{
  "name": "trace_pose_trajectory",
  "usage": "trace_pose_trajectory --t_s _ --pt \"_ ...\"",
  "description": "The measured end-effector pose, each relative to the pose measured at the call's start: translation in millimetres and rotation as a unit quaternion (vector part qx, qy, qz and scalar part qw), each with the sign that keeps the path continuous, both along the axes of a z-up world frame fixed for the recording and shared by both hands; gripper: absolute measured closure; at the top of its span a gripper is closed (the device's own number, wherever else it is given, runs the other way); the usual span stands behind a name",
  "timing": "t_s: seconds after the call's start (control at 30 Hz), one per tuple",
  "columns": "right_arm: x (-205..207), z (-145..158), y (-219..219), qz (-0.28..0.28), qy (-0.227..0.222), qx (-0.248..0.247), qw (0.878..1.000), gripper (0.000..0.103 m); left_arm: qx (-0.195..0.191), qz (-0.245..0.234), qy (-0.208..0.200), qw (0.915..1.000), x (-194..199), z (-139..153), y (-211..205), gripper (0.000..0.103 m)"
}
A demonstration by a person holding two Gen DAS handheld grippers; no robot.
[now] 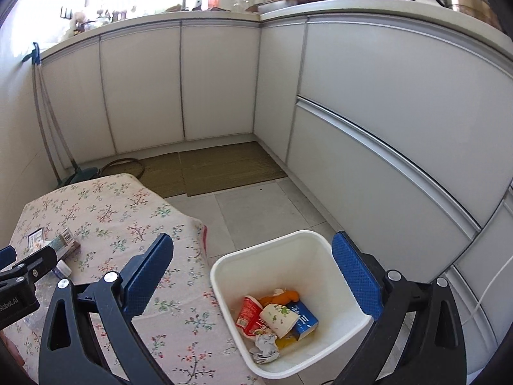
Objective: Collect trash
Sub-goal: 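Carry the crumpled paper over the white bin and open the left tool, then grasp the blue box with the left tool and lift it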
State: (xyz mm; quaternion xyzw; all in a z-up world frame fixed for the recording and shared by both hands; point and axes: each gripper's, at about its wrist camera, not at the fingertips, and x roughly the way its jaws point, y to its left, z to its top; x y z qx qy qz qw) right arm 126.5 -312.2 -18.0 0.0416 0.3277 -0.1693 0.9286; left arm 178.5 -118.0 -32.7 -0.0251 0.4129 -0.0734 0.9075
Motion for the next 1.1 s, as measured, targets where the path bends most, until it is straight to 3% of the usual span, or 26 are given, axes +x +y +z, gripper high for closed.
trace_pose_trajectory --t_s 0.37,0.5,0.63,0.8,0.93,1.1 --pt "35.6 -15.8 108.8 0.098 0.031 -0.015 0.995 0.007 -0.019 0.109 0.052 0.9925 25.4 -34.9 124.4 0.01" --pt "44.9 -25.9 138.5 0.126 0.047 -0.024 0.991 0.007 -0.057 0.146 0.091 0.9834 48.9 -57.1 175.0 0.011" --pt "55.6 -36.5 158.7 0.145 0.065 -0.022 0.987 0.007 -0.108 0.187 0.127 0.9682 74.6 -76.2 217.4 0.014" --pt "69.0 -49.1 166.7 0.16 0.097 0.026 0.982 0.007 -0.115 0.2 0.156 0.9605 122.6 -91.7 230.7 0.015" --pt "79.0 -59.6 165.9 0.16 0.117 0.045 0.979 0.007 -0.093 0.188 0.187 0.9596 163.1 -108.8 221.4 0.015" --pt "91.7 -68.9 158.0 0.152 0.132 0.073 0.977 0.007 -0.067 0.19 0.218 0.955 190.7 -131.8 220.1 0.024"
